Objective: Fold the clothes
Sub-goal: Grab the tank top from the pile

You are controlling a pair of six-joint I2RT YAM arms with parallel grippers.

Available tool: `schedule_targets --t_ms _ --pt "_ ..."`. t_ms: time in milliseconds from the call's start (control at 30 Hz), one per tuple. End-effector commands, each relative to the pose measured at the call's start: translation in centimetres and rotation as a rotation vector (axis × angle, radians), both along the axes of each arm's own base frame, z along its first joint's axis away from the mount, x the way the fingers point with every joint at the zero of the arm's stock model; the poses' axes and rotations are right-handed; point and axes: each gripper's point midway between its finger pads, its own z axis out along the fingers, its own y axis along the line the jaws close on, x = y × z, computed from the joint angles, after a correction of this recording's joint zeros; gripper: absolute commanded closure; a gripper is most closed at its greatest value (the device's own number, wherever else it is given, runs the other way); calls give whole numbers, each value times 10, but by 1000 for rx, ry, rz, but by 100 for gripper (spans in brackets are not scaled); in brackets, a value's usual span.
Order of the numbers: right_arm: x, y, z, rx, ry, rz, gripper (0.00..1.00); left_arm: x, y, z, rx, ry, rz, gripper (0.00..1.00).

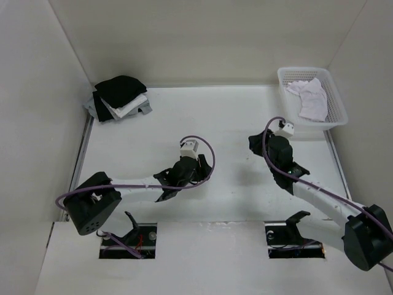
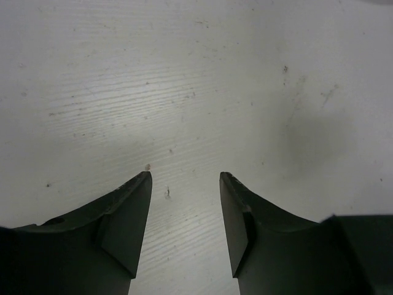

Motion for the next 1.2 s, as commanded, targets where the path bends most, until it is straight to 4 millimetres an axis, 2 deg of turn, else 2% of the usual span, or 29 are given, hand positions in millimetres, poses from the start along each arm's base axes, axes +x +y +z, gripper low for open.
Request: schedule_targets --t_ms 0,100,167,267,333,400,500,567,667,800,900,967,1167 --pt "27 -1 54 -5 -70 -36 74 5 -22 35 -93 -85 -53 52" --pt "51 -19 78 -25 -75 -91 90 0 -33 29 -98 -72 -104 53" --pt "70 -36 92 -46 -66 -138 96 0 -35 20 -98 -66 -116 54" --pt "101 -66 105 -83 -49 -214 100 -1 -41 10 -132 -36 -163 57" --pt "131 -100 110 -113 -38 -285 100 -5 -45 7 -171 -16 -208 59" --pt "151 -128 110 -129 -16 -331 100 -10 -45 6 -192 -3 -227 59" --pt "190 -180 96 -155 44 -420 100 -7 -39 10 -199 -22 -217 59" --pt "209 -202 83 -167 77 -453 97 -3 -32 15 -200 -40 -200 59" --pt "238 -236 64 -196 109 -503 86 1 -23 21 -203 -76 -174 59" --pt "275 -290 38 -211 141 -581 62 9 -9 28 -214 -116 -136 58" --pt "294 -320 17 -220 176 -620 53 15 2 31 -220 -139 -108 58" --pt "305 -335 5 -215 189 -639 49 19 8 33 -226 -155 -88 58" --pt "331 -358 -10 -216 194 -676 42 16 5 33 -231 -154 -99 58"
